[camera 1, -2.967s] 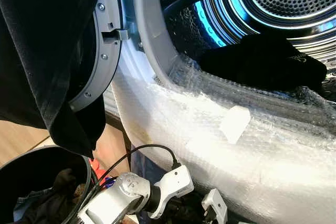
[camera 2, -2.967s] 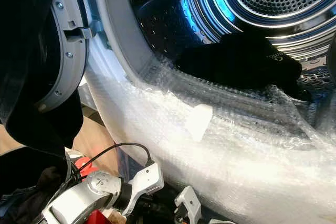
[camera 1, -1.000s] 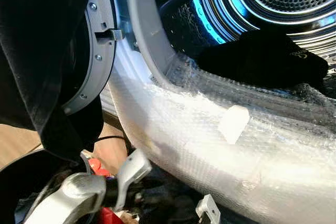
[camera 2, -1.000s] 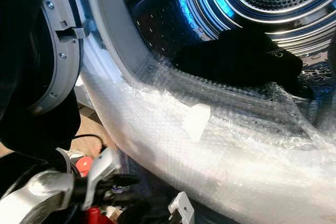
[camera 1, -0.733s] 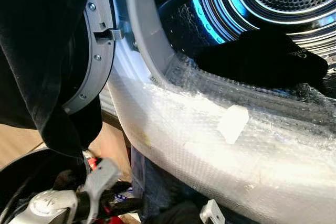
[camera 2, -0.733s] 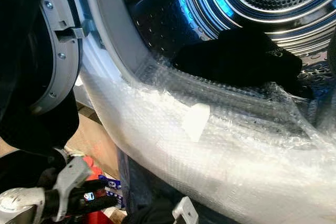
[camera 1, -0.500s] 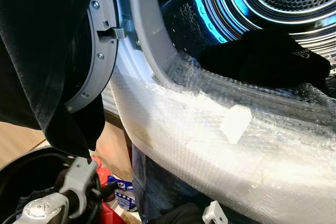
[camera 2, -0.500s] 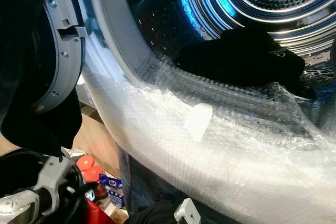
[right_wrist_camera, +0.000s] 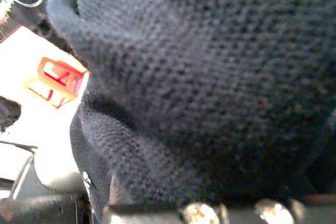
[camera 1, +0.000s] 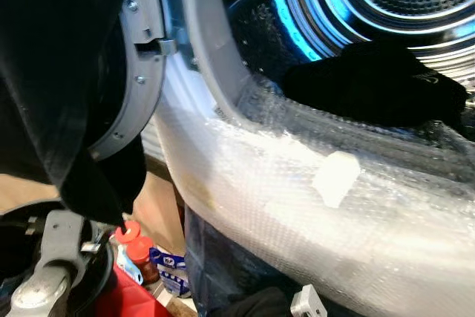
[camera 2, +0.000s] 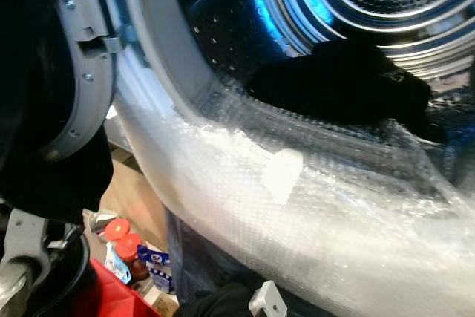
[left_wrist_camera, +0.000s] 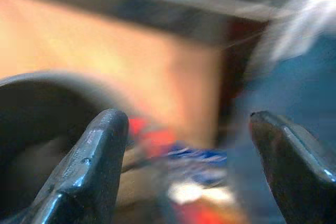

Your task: Clothes washing

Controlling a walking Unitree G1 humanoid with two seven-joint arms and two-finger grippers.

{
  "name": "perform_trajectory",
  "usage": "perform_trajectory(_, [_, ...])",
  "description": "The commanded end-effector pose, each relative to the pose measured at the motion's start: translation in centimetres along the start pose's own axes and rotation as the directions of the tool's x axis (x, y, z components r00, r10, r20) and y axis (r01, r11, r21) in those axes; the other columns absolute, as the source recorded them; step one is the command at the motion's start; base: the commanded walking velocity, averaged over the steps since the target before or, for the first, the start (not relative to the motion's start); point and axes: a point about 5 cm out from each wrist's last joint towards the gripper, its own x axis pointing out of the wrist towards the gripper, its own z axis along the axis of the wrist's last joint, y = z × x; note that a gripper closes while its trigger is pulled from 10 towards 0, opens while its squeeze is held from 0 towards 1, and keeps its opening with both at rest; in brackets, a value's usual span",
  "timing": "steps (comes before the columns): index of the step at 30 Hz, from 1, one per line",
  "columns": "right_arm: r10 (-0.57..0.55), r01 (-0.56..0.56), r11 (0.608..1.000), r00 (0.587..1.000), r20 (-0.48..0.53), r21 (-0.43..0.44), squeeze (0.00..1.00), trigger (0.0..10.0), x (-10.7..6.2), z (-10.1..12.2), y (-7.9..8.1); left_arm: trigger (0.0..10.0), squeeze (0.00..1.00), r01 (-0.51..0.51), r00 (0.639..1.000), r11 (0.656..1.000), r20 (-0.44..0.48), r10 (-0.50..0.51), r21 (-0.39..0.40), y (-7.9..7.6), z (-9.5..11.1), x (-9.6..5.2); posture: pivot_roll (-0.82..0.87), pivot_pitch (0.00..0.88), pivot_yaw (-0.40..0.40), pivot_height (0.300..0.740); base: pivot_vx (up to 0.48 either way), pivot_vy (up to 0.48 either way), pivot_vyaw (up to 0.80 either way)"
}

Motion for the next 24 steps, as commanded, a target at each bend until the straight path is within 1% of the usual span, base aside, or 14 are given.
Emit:
perform_trajectory(1, [-0.003, 0.004, 1.000, 1.000, 0.026, -0.014, 0.00, 0.0, -0.2, 0.6, 0.1, 10.0, 0.00, 0.264, 0.964, 0.965, -0.025, -0.264, -0.005, -3.1, 0.1, -0.3, 0.03, 0.056, -0.006, 0.740, 0.000, 0.000, 0.00])
perform_trajectory(2, [-0.003, 0.004, 1.000, 1.000, 0.026, -0.014, 0.00, 0.0, -0.2, 0.6, 0.1, 10.0, 0.00, 0.264, 0.964, 0.965, -0.025, -0.264, -0.005, -3.1, 0.1, -0.3, 0.03, 0.056, -0.006, 0.740, 0.000, 0.000, 0.00])
perform_trajectory(3, [-0.004, 0.005, 1.000, 1.000, 0.025, -0.014, 0.00, 0.0, -0.3, 0.7, 0.0, 10.0, 0.00, 0.359, 0.933, 0.929, -0.070, -0.354, 0.088, -3.9, 0.2, -1.0, 0.02, 0.056, -0.006, 0.740, 0.000, 0.000, 0.00])
perform_trajectory(4, [-0.012, 0.013, 1.000, 1.000, 0.023, -0.013, 0.00, 0.0, -0.7, 0.8, -0.2, 10.0, 0.00, 0.233, 0.972, 0.964, -0.054, -0.228, 0.132, -2.6, 1.2, -1.0, 0.04, 0.060, -0.005, 0.740, 0.000, 0.000, 0.00])
perform_trajectory(5, [-0.015, 0.016, 1.000, 1.000, 0.022, -0.012, 0.00, 0.0, -0.8, 0.7, -0.3, 10.0, 0.00, 0.152, 0.988, 0.981, -0.036, -0.148, 0.119, -1.7, 1.6, -0.8, 0.04, 0.060, -0.005, 0.740, 0.000, 0.000, 0.00])
perform_trajectory(7, [-0.018, 0.018, 1.000, 1.000, 0.020, -0.010, 0.00, 0.0, -0.9, 0.7, -0.3, 10.0, 0.00, 0.097, 0.995, 0.990, -0.021, -0.096, 0.100, -1.1, 1.8, -0.7, 0.04, 0.060, -0.005, 0.740, 0.000, 0.000, 0.00])
perform_trajectory(9, [-0.023, 0.023, 1.000, 1.000, 0.010, -0.004, 0.00, 0.0, -0.9, 0.5, -0.3, 10.0, 0.00, -0.072, 0.997, 0.994, 0.016, 0.071, 0.078, 1.1, 2.2, -0.7, 0.04, 0.060, -0.004, 0.740, 0.000, 0.000, 0.00])
perform_trajectory(10, [-0.021, 0.021, 1.000, 1.000, 0.005, 0.001, 0.00, 0.0, -0.7, 0.5, -0.3, 10.0, 0.00, -0.266, 0.964, 0.962, 0.031, 0.265, 0.053, 3.6, 2.3, -1.0, 0.05, 0.059, -0.001, 0.740, 0.000, 0.000, 0.00])
perform_trajectory(11, [-0.021, 0.021, 1.000, 1.000, 0.005, 0.002, 0.00, 0.0, -0.7, 0.4, -0.2, 10.0, 0.00, -0.331, 0.944, 0.942, 0.026, 0.330, 0.048, 4.5, 2.3, -1.2, 0.05, 0.059, -0.001, 0.740, 0.000, 0.000, 0.00])
perform_trajectory(14, [-0.020, 0.020, 1.000, 1.000, 0.007, 0.006, 0.00, 0.0, -0.5, 0.4, -0.3, 10.0, 0.00, -0.541, 0.841, 0.841, -0.014, 0.541, 0.005, 7.4, 1.6, -2.5, 0.05, 0.058, 0.001, 0.740, 0.000, 0.000, 0.00])
perform_trajectory(16, [-0.019, 0.019, 1.000, 1.000, 0.004, 0.010, 0.00, 0.0, -0.4, 0.3, -0.3, 10.0, 0.00, -0.599, 0.799, 0.800, -0.076, 0.596, -0.019, 8.1, 0.6, -3.3, 0.05, 0.058, 0.005, 0.740, 0.000, 0.000, 0.00])
perform_trajectory(18, [-0.018, 0.018, 1.000, 1.000, 0.003, 0.011, 0.00, 0.0, -0.4, 0.2, -0.2, 10.0, 0.00, -0.614, 0.786, 0.789, -0.107, 0.609, -0.021, 8.1, -0.1, -3.6, 0.05, 0.059, 0.005, 0.740, 0.000, 0.000, 0.00])
perform_trajectory(23, [-0.019, 0.019, 1.000, 1.000, -0.001, 0.017, 0.00, 0.0, -0.4, 0.1, -0.2, 10.0, 0.00, -0.725, 0.674, 0.688, -0.250, 0.696, -0.039, 8.3, -3.7, -5.0, 0.05, 0.059, 0.005, 0.740, 0.000, 0.000, 0.00])
perform_trajectory(24, [-0.019, 0.019, 1.000, 1.000, -0.002, 0.018, 0.00, 0.0, -0.4, 0.1, -0.2, 10.0, 0.00, -0.728, 0.671, 0.684, -0.261, 0.694, -0.051, 8.2, -3.9, -5.1, 0.05, 0.062, 0.003, 0.740, 0.000, 0.000, 0.00])
